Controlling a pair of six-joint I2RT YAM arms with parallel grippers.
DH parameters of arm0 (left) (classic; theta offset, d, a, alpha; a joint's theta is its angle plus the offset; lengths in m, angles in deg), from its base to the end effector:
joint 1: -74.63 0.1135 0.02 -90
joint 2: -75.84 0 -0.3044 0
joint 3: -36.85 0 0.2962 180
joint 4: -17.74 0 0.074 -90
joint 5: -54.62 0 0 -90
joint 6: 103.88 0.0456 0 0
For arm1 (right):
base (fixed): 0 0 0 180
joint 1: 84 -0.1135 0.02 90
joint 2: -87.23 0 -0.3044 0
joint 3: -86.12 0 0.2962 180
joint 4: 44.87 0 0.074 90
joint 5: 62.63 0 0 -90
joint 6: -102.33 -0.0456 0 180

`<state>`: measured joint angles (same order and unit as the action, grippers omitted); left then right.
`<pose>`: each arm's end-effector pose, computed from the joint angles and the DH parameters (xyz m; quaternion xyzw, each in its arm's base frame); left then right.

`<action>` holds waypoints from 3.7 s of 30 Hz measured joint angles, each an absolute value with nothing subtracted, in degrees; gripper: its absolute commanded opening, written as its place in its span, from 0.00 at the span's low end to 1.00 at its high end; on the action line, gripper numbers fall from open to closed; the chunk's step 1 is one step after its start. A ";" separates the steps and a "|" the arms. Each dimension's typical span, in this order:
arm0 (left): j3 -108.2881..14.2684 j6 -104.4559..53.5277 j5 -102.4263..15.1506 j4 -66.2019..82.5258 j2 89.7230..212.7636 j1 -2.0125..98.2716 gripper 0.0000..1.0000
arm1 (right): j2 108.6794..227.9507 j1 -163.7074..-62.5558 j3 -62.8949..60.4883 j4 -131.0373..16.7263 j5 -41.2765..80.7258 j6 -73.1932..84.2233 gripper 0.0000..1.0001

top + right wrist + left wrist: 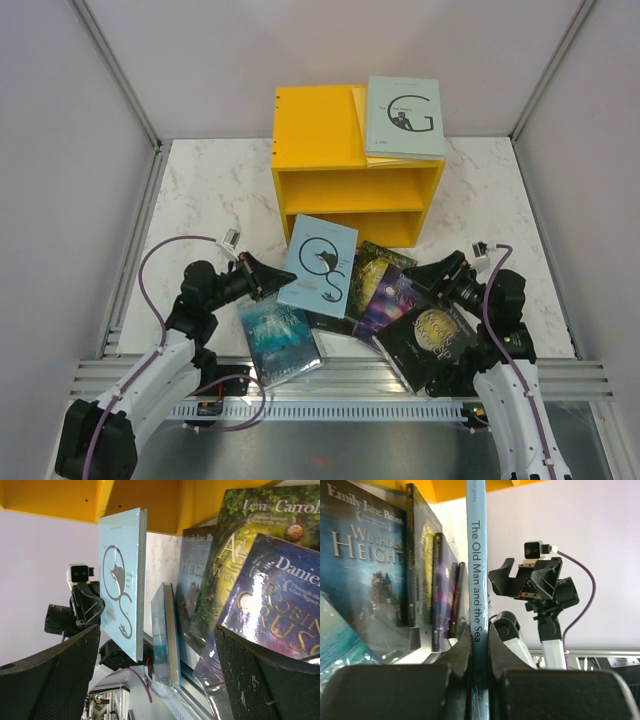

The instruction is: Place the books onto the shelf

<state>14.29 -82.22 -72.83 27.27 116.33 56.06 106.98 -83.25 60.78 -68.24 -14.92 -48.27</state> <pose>0.1612 -0.0834 0.2039 -0.1114 0.7386 -0.6020 0.2821 0.1313 0.0290 0.2123 0.2016 0.7565 0.5268 0.3310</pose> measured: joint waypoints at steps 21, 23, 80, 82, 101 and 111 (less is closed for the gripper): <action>7.97 -88.69 -67.50 27.77 116.09 50.60 0.02 | 114.37 -98.35 60.85 -53.12 -6.98 -54.89 0.97; 7.73 -88.73 -66.64 28.60 117.77 50.60 0.02 | 116.23 -100.56 60.85 -51.13 -5.28 -55.44 0.97; -0.95 -78.18 -64.70 17.68 123.30 62.07 0.95 | 147.68 -125.28 43.01 -35.57 24.27 -59.13 0.00; -0.93 -77.15 -64.68 14.46 120.41 62.14 0.95 | 149.23 -124.45 40.69 -36.86 24.67 -58.48 0.00; 4.47 -73.35 -64.46 1.00 108.72 62.14 0.93 | 163.13 -119.56 26.25 -42.89 24.99 -52.62 0.73; 6.42 -73.08 -64.44 0.89 108.68 62.14 0.92 | 155.68 -118.57 29.64 -45.16 25.10 -51.24 0.68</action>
